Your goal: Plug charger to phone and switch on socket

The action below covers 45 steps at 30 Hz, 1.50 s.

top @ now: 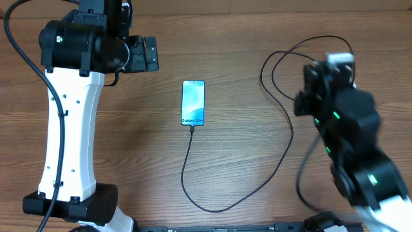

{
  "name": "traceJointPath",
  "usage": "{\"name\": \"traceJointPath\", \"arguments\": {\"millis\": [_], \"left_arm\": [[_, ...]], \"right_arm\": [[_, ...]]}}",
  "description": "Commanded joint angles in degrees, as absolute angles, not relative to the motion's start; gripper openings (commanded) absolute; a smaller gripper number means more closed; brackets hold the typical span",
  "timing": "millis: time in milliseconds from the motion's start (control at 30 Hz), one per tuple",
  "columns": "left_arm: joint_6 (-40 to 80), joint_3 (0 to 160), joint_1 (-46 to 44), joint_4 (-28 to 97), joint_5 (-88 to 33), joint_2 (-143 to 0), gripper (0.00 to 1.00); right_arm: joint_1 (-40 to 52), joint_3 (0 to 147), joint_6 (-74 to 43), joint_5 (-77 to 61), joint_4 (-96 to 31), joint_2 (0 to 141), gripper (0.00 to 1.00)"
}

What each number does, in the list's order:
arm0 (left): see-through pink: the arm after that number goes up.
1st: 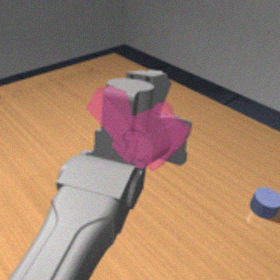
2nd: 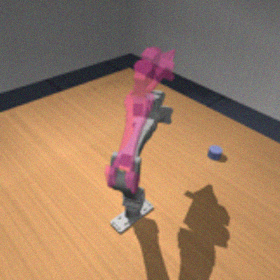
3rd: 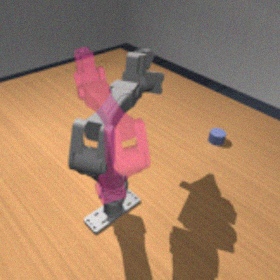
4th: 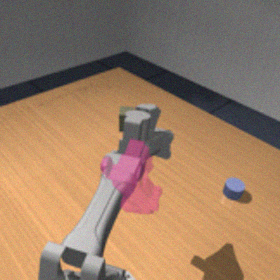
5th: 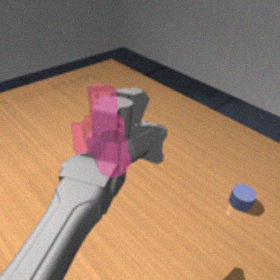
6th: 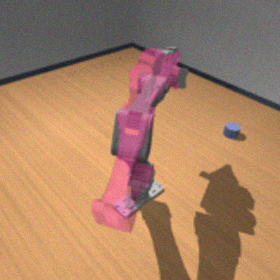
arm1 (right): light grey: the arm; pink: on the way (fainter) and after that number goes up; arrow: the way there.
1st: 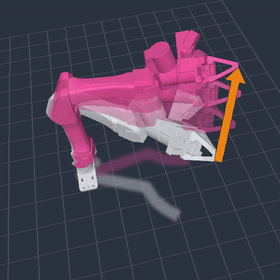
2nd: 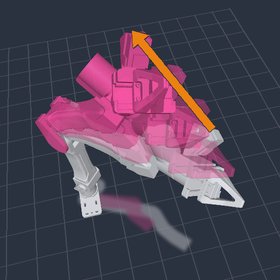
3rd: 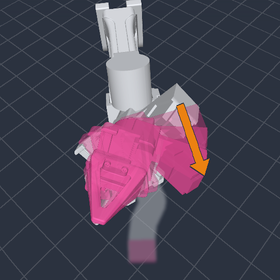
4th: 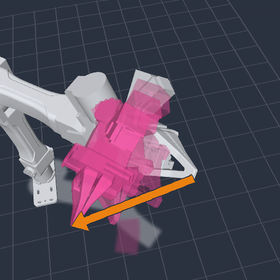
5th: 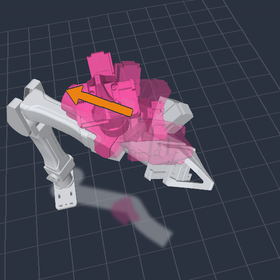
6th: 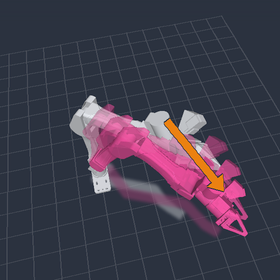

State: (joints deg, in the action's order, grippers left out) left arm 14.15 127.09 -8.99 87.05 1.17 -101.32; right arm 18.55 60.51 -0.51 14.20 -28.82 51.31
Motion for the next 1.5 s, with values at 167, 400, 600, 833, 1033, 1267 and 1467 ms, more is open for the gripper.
{"name": "traceJointPath", "arguments": {"millis": [167,400,600,833,1033,1267,1467], "left_arm": [[13.5,127.0,-9.0,86.9,1.9,-101.3,1.0],[13.5,127.0,-9.0,86.9,1.9,-101.3,1.0],[13.5,127.0,-9.0,86.9,1.9,-101.3,1.0],[13.5,127.0,-9.0,86.9,1.9,-101.3,1.0],[13.5,127.0,-9.0,86.9,1.9,-101.3,1.0],[13.5,127.0,-9.0,86.9,1.9,-101.3,0.99],[13.5,127.0,-9.0,86.9,1.9,-101.3,1.0]], "right_arm": [[19.0,61.1,-4.9,15.4,-36.7,38.0,0.04],[19.0,58.7,-10.6,15.4,-39.7,34.0,0.04],[19.0,57.7,-10.9,15.3,-39.6,33.8,0.04],[19.0,57.7,-12.6,15.1,-40.1,33.8,0.39],[19.0,57.7,-12.7,14.9,-42.7,33.8,1.0],[19.0,57.7,-12.6,14.2,-48.3,33.8,1.0],[19.0,57.7,-12.7,14.2,-54.8,33.8,1.0]]}}
